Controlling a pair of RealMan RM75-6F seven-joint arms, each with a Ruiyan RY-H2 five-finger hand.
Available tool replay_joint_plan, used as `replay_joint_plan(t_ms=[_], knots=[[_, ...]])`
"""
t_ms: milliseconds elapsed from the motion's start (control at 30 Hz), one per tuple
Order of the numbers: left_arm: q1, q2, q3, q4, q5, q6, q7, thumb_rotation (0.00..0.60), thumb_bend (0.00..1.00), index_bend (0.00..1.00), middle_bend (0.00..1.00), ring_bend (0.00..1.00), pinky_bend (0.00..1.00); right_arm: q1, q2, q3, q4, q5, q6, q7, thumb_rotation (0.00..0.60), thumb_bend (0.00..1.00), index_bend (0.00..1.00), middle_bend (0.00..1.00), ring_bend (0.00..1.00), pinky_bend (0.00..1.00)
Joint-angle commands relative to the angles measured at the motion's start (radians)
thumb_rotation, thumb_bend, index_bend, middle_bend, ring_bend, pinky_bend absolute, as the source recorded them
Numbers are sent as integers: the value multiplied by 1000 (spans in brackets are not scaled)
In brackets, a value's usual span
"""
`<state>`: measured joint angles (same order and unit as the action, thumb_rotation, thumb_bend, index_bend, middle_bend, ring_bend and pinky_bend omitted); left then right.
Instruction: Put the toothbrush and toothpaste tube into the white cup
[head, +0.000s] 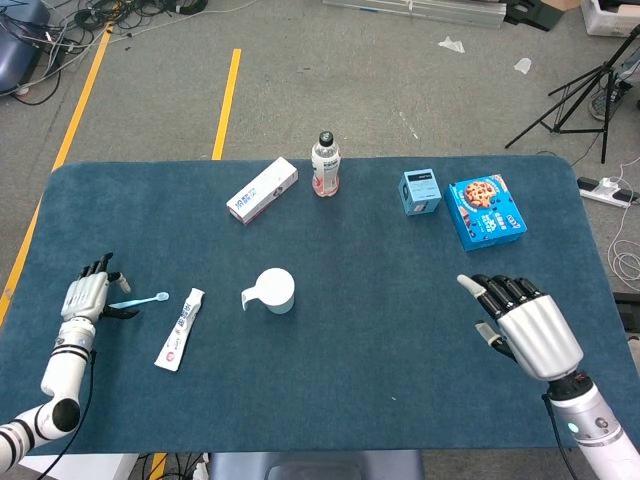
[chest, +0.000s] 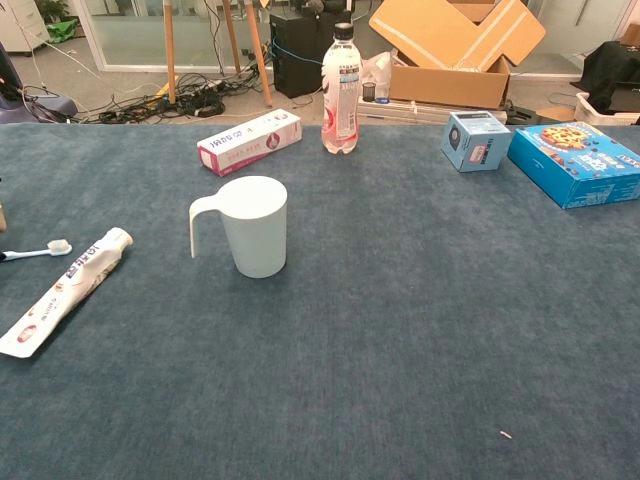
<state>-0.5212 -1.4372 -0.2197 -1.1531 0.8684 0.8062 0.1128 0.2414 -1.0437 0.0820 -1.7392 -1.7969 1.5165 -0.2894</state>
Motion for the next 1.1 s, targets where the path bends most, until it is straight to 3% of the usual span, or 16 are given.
replay_joint_plan(t_ms=[33,633,933,1100], knots=[[-3,-17,9,23,11,8,7,600,0,495,0,0,0,2,-1,0,1,2,-5,-1,600,202,231,322,342,467],[-20,-61,18,108,1,-27,21,600,32,502,0,0,0,-2,0,-2,4,8,-5,2,600,202,233,322,342,467],[-24,-72,17,132,-9,-47,18,600,137,502,0,0,0,-2,-5,-3,11,12,-8,5,600,203,234,322,342,466],[-25,-75,16,141,-12,-57,14,600,247,505,0,0,0,-3,-6,-3,13,14,-10,5,600,202,234,322,342,467]])
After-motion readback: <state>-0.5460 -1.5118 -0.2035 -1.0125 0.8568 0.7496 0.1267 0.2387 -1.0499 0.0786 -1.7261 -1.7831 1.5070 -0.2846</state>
